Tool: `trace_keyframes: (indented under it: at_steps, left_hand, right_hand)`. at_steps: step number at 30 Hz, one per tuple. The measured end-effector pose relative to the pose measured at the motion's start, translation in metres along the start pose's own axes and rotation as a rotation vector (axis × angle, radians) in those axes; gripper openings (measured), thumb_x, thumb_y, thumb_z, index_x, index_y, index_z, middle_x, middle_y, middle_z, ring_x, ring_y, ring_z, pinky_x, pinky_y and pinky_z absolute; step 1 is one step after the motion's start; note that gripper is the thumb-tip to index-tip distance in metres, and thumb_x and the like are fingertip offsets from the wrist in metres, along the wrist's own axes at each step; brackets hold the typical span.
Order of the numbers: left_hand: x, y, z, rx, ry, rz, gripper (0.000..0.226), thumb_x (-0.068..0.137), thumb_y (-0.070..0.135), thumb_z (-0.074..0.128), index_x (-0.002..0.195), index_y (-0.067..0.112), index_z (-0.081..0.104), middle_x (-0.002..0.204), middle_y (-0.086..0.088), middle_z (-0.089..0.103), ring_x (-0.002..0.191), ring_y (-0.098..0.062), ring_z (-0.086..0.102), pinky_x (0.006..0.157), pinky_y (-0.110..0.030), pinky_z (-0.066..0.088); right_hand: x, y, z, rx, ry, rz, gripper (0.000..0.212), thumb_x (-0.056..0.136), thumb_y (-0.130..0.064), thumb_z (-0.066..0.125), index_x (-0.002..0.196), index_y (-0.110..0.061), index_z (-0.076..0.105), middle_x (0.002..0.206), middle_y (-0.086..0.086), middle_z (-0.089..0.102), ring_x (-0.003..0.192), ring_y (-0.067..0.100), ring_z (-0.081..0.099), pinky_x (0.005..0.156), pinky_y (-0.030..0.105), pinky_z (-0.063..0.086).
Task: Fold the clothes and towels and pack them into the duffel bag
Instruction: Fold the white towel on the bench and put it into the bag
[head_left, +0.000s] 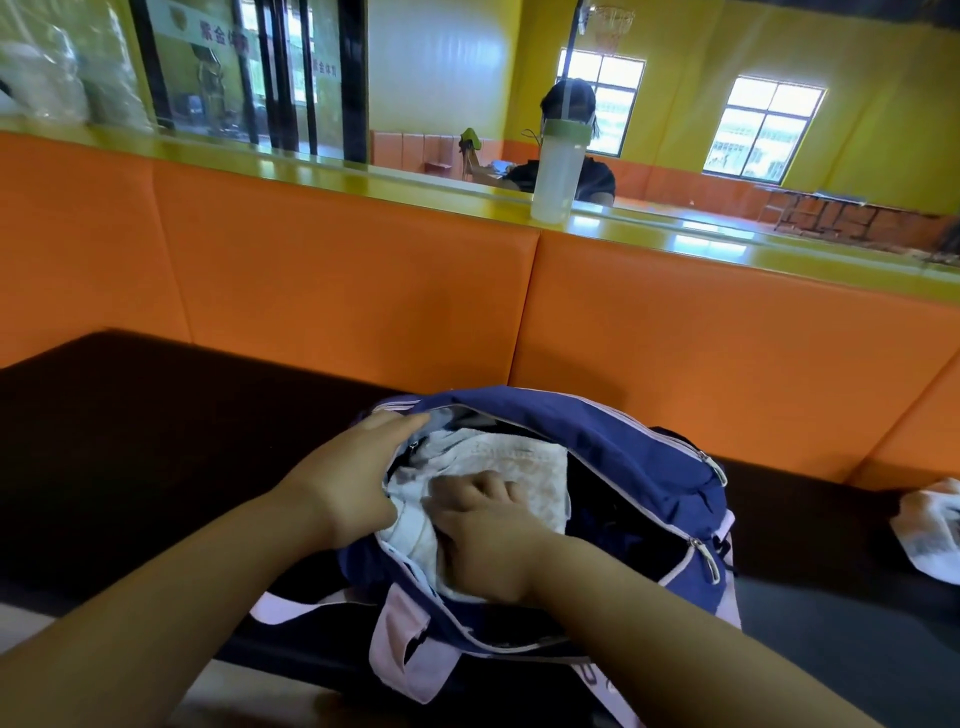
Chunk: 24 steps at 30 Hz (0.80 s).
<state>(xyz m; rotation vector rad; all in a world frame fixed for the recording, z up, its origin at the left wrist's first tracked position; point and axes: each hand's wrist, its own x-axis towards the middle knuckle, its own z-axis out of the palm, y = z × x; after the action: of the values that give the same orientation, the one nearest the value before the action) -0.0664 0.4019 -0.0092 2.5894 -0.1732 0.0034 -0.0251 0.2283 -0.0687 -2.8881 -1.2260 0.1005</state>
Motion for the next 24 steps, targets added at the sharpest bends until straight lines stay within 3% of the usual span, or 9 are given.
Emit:
trace_keyframes:
  at_steps: [3,6,10,14,16,17,19,21,24]
  left_hand:
    - [0.001,-0.002,0.003,-0.001,-0.005,0.016,0.091,0.073,-0.001,0.059,0.148,0.032,0.017,0.153,0.008,0.022,0.124,-0.015,0.045,0.084,-0.027,0.048]
    - [0.002,-0.003,0.003,-0.018,0.002,0.023,0.090,0.074,-0.001,0.059,0.148,0.031,0.018,0.152,0.007,0.023,0.124,-0.016,0.045,0.088,-0.033,0.050]
    - [0.001,-0.004,0.002,-0.022,0.031,0.035,0.084,0.076,0.003,0.059,0.146,0.033,0.023,0.151,0.008,0.027,0.124,-0.016,0.046,0.092,-0.036,0.048]
    - [-0.006,-0.006,-0.001,0.014,0.059,0.018,0.072,0.080,0.011,0.058,0.141,0.039,0.031,0.148,0.013,0.032,0.084,-0.008,0.055,0.076,-0.024,0.043]
    - [-0.010,-0.003,-0.002,0.117,0.107,0.023,0.064,0.083,0.017,0.057,0.139,0.039,0.034,0.145,0.014,0.034,0.096,-0.009,0.052,0.083,-0.027,0.044]
    - [-0.012,-0.001,-0.003,0.181,0.153,0.039,0.059,0.085,0.021,0.056,0.138,0.036,0.036,0.142,0.012,0.037,0.107,-0.014,0.048,0.089,-0.029,0.043]
    - [-0.014,0.005,-0.004,0.263,0.242,0.090,0.047,0.086,0.027,0.055,0.132,0.032,0.044,0.131,0.010,0.043,0.112,-0.017,0.043,0.091,-0.031,0.043]
    - [-0.016,0.013,-0.004,0.316,0.276,0.141,0.037,0.088,0.033,0.053,0.125,0.031,0.051,0.122,0.011,0.046,0.110,-0.015,0.044,0.086,-0.029,0.043]
    - [-0.014,0.030,0.003,0.391,0.280,0.213,0.031,0.090,0.037,0.050,0.120,0.032,0.054,0.119,0.013,0.050,0.110,-0.013,0.044,0.081,-0.025,0.038]
  right_hand:
    - [0.006,-0.004,0.003,-0.049,-0.058,-0.034,0.062,0.090,-0.037,0.029,0.149,-0.017,0.022,0.159,0.001,0.010,0.144,0.034,0.001,0.112,0.048,0.002]
    - [0.011,0.003,0.001,-0.055,-0.161,-0.026,0.059,0.094,-0.035,0.027,0.151,-0.026,0.011,0.160,-0.004,0.000,0.146,0.026,-0.013,0.113,0.049,-0.015]
    - [0.011,0.012,-0.003,-0.006,-0.198,-0.007,0.055,0.097,-0.034,0.026,0.149,-0.036,0.009,0.160,-0.010,-0.003,0.145,0.021,-0.017,0.114,0.047,-0.016]
    - [0.004,0.012,-0.004,0.069,-0.187,0.054,0.055,0.096,-0.038,0.029,0.148,-0.041,0.012,0.159,-0.012,-0.004,0.143,0.025,-0.023,0.114,0.051,-0.015]
    - [-0.001,0.010,-0.008,0.082,-0.168,0.067,0.053,0.097,-0.040,0.031,0.148,-0.038,0.017,0.160,-0.008,0.001,0.145,0.029,-0.016,0.115,0.053,-0.009]
    - [-0.004,0.010,-0.011,0.080,-0.151,0.055,0.052,0.097,-0.041,0.033,0.147,-0.036,0.022,0.160,-0.005,0.007,0.146,0.030,-0.008,0.116,0.053,-0.001]
    - [-0.015,0.012,-0.022,0.071,-0.103,0.003,0.049,0.096,-0.043,0.039,0.143,-0.031,0.033,0.156,-0.001,0.024,0.143,0.028,0.018,0.114,0.048,0.020]
    - [-0.032,0.014,-0.038,0.092,-0.086,-0.040,0.047,0.094,-0.040,0.047,0.139,-0.028,0.042,0.146,0.000,0.043,0.129,0.023,0.042,0.103,0.034,0.036]
    - [-0.068,0.023,-0.059,0.079,-0.055,-0.035,0.042,0.093,-0.038,0.050,0.134,-0.028,0.049,0.129,-0.002,0.058,0.110,0.018,0.054,0.079,0.023,0.035]
